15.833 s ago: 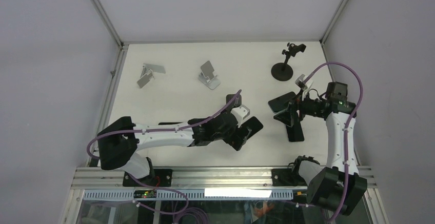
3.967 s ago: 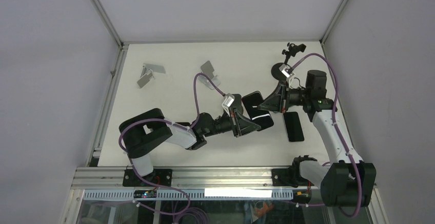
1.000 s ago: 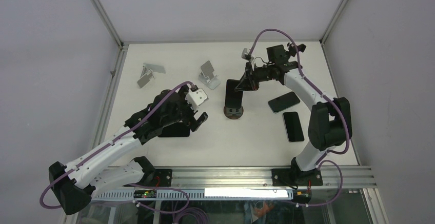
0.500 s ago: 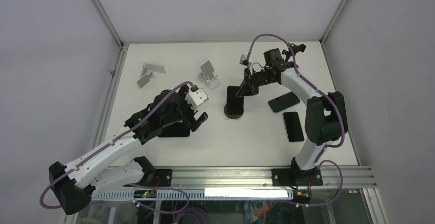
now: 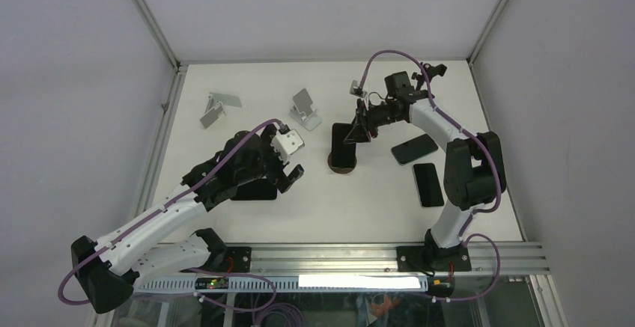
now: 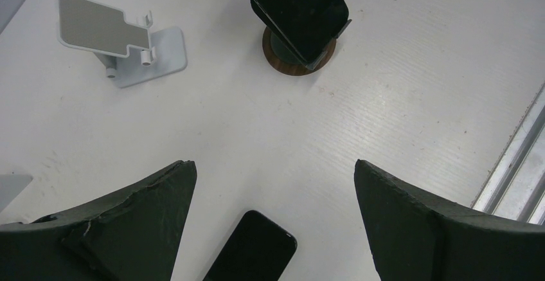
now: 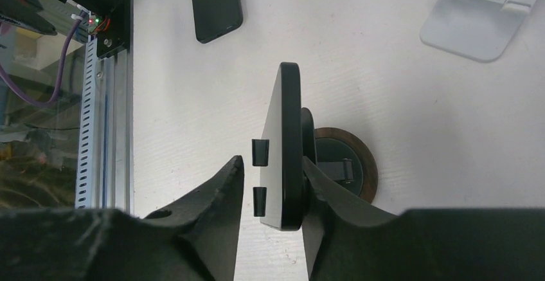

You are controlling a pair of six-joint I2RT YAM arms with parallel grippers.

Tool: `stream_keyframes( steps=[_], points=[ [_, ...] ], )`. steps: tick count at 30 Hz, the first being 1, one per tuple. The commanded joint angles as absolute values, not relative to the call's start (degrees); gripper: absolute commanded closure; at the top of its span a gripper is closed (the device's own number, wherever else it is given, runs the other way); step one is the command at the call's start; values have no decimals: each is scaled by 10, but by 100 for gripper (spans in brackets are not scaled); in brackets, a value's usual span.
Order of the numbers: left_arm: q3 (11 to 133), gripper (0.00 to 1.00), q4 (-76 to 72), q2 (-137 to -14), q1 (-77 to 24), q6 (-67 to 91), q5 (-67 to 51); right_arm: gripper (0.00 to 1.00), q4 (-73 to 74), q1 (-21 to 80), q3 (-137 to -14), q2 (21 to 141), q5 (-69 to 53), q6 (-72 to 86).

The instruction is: Place the phone on the phone stand

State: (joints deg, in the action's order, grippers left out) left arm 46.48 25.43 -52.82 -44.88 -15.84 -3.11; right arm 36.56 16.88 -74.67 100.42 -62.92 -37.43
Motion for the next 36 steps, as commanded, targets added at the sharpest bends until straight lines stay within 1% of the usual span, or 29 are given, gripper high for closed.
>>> stream_keyframes(
  steps=[1, 11, 14, 15, 16, 20, 28, 36],
  points=[
    [473, 3, 249, -527, -441, -166, -41, 59, 356, 166, -767, 1003, -629, -367],
    [474, 3, 249, -530, -441, -165, -46, 38, 334, 160, -773, 984, -581, -297],
    [474, 3, 249, -530, -441, -165, -47, 34, 328, 159, -770, 975, -568, -288],
    [474, 3, 249, -531, -441, -165, -48, 29, 327, 158, -770, 972, -564, -286],
    [474, 3, 249, -531, -440, -165, -48, 28, 327, 157, -769, 971, -560, -285],
    [473, 3, 249, -532, -441, -165, -47, 25, 327, 154, -767, 966, -546, -284],
    [473, 3, 249, -533, -441, -165, -48, 25, 324, 133, -761, 958, -531, -274],
    [473, 3, 249, -531, -441, -164, -51, 25, 264, 93, -699, 910, -586, -243]
  ],
)
